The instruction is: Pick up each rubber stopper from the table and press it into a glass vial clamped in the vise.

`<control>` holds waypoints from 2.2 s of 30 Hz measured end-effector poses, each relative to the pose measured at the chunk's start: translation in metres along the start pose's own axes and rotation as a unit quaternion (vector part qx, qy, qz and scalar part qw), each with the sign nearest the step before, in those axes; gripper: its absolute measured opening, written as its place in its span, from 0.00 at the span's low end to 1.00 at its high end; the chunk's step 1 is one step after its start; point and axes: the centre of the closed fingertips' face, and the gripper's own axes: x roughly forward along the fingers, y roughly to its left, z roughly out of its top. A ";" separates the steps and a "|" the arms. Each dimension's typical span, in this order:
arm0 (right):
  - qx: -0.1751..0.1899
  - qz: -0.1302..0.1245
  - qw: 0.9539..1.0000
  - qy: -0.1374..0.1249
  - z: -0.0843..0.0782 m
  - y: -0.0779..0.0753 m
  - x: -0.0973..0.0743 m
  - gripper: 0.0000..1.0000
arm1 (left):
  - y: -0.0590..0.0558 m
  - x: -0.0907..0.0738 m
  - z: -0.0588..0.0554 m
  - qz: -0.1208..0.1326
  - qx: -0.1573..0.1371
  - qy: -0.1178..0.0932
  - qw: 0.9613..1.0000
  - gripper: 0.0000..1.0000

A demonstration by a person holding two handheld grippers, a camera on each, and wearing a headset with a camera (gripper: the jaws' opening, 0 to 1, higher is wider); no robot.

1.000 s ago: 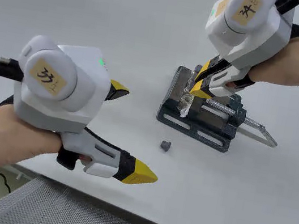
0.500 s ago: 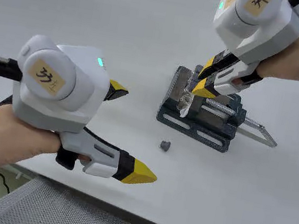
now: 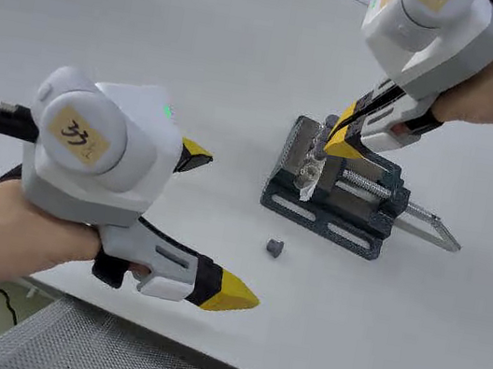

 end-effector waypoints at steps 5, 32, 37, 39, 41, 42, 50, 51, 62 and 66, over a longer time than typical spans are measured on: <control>-0.003 0.004 1.000 0.002 0.001 0.002 0.002 0.01 | 0.000 0.000 -0.001 0.000 -0.001 0.000 1.000 0.94; -0.023 -0.006 0.999 0.032 -0.003 -0.005 0.008 0.00 | 0.000 0.001 0.000 0.002 -0.007 -0.006 1.000 0.93; -0.021 -0.005 0.999 0.039 -0.003 -0.005 0.009 0.00 | 0.001 0.002 -0.001 0.001 -0.008 -0.006 1.000 0.93; -0.021 -0.004 0.999 0.042 -0.002 -0.005 0.009 0.00 | 0.001 0.002 -0.001 0.000 -0.008 -0.006 1.000 0.93; -0.024 -0.004 0.999 0.046 -0.002 -0.005 0.009 0.00 | 0.001 0.003 -0.001 0.000 -0.009 -0.006 1.000 0.93; -0.023 -0.004 0.999 0.047 -0.002 -0.006 0.009 0.00 | 0.001 0.003 -0.001 0.000 -0.009 -0.007 1.000 0.93; -0.027 -0.003 0.998 0.059 -0.002 -0.003 0.010 0.00 | 0.002 0.004 0.000 -0.001 -0.009 -0.007 1.000 0.93; -0.032 -0.002 0.998 0.061 -0.002 -0.003 0.010 0.00 | 0.002 0.004 0.000 -0.001 -0.009 -0.007 1.000 0.93; -0.024 -0.004 0.997 0.068 -0.005 -0.002 0.010 0.00 | 0.003 0.006 0.001 -0.001 -0.013 -0.008 1.000 0.93; -0.036 -0.009 0.997 0.074 -0.004 -0.003 0.011 0.00 | 0.004 0.006 0.002 -0.001 -0.010 -0.007 1.000 0.93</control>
